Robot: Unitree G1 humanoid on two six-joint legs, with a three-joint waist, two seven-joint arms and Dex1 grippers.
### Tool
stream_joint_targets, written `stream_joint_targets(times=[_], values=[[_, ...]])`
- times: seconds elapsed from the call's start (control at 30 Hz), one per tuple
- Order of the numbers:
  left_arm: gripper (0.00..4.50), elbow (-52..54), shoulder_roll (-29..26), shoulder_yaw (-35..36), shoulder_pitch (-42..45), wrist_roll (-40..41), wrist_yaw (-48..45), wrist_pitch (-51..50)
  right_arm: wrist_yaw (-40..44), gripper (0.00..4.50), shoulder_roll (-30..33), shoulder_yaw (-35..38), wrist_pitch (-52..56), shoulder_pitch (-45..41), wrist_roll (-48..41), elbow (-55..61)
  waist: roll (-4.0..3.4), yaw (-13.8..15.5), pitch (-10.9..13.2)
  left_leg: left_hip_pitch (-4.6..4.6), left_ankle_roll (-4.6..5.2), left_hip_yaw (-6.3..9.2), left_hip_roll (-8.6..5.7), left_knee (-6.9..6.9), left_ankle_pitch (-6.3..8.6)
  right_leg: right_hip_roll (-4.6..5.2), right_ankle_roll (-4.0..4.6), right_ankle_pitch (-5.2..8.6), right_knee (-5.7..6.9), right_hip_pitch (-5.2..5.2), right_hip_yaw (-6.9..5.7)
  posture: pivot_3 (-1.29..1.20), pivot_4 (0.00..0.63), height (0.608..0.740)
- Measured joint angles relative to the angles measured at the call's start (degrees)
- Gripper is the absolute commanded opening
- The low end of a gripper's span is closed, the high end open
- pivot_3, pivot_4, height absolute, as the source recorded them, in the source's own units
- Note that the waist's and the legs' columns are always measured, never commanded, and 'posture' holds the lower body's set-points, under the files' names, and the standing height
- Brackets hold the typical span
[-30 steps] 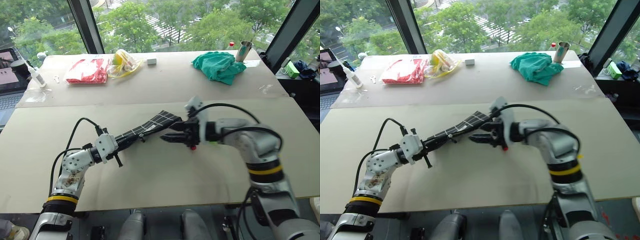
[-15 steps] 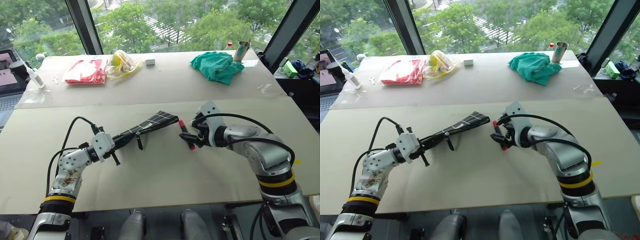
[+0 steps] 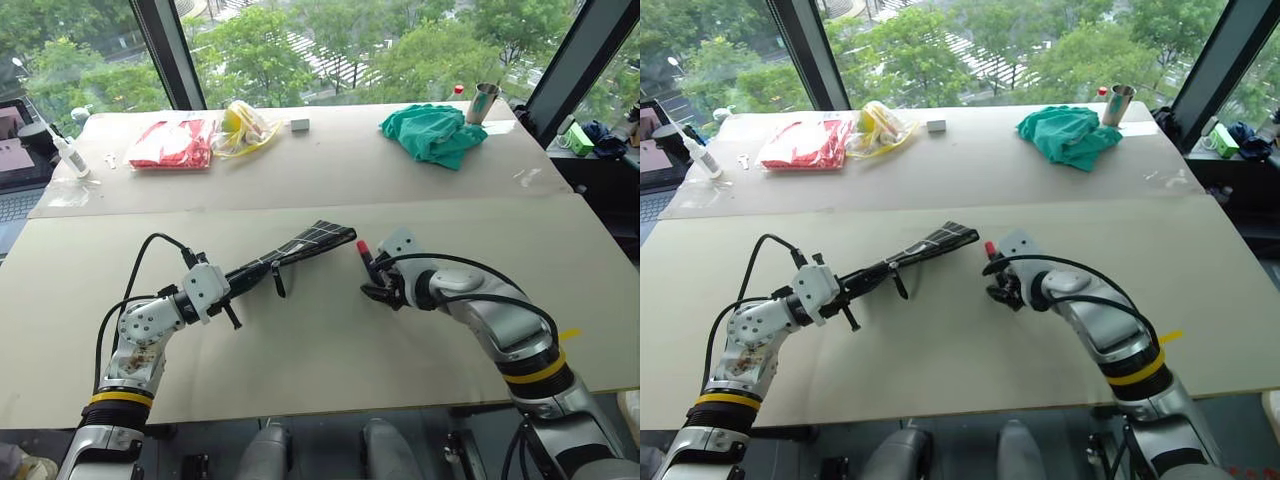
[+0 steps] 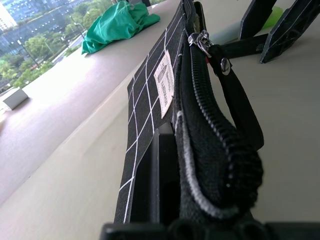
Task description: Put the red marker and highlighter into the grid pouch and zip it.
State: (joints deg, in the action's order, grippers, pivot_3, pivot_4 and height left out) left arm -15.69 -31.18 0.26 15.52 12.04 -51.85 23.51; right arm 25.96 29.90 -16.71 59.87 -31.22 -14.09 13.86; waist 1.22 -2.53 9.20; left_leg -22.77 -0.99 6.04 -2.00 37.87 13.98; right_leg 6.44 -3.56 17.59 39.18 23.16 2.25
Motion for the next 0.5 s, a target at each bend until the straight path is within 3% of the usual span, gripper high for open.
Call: stream_joint_targets(times=[0.07, 0.33, 0.43, 0.5], values=[[0.00, 0.0, 0.0, 0.0, 0.0, 0.0, 0.1, 0.0, 0.2, 1.44, 0.0, -0.1, -0.6, 0.0, 0.0, -0.3, 0.00, 0.0, 0.0, 0.01, 0.00, 0.01, 0.00, 0.00, 0.00, 0.00, 0.00, 0.00, 0.00, -0.01, 0.00, 0.00, 0.150, 0.740], [0.00, 0.1, 0.0, 0.0, -0.2, 0.0, 0.4, 0.0, 2.7, 1.44, 1.0, 1.7, 0.4, 0.0, -0.6, -0.6, 0.00, 0.2, 0.0, -0.02, 0.00, 0.01, -0.01, 0.01, 0.00, 0.00, 0.00, 0.00, -0.01, -0.01, -0.01, 0.00, 0.150, 0.740], [0.00, 0.1, 0.0, 0.0, -0.2, 0.0, 0.4, 0.0, 3.2, 0.69, 1.2, 2.1, 0.3, 0.4, -0.6, -0.5, 0.00, 0.2, 0.0, -0.02, 0.00, 0.01, -0.01, 0.01, 0.00, 0.01, 0.00, 0.00, -0.01, -0.01, -0.01, 0.00, 0.150, 0.740], [0.00, 0.1, 0.0, 0.0, -0.1, 0.0, 0.4, 0.0, 3.4, 0.53, 1.2, 2.4, 0.3, 0.6, -0.6, -0.4, 0.00, 0.2, 0.0, -0.02, 0.00, 0.00, -0.01, 0.01, 0.00, 0.01, 0.00, 0.00, -0.02, -0.01, -0.01, 0.00, 0.150, 0.740]])
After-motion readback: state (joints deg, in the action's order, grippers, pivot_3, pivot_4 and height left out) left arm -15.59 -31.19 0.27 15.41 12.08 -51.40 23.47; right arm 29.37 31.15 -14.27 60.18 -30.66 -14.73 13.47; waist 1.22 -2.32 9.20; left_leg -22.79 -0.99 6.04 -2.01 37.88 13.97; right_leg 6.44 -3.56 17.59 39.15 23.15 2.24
